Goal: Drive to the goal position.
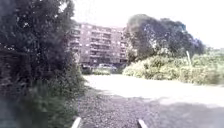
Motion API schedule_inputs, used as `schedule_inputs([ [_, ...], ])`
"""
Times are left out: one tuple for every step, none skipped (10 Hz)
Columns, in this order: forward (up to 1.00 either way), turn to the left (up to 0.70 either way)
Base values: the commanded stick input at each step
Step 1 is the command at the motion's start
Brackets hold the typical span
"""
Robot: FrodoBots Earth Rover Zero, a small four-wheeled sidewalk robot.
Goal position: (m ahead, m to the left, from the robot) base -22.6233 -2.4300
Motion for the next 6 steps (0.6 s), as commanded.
schedule_inputs([
  [0.00, -0.70],
  [0.00, -0.70],
  [0.00, -0.70],
  [0.00, -0.70],
  [0.00, -0.70],
  [0.00, -0.70],
])
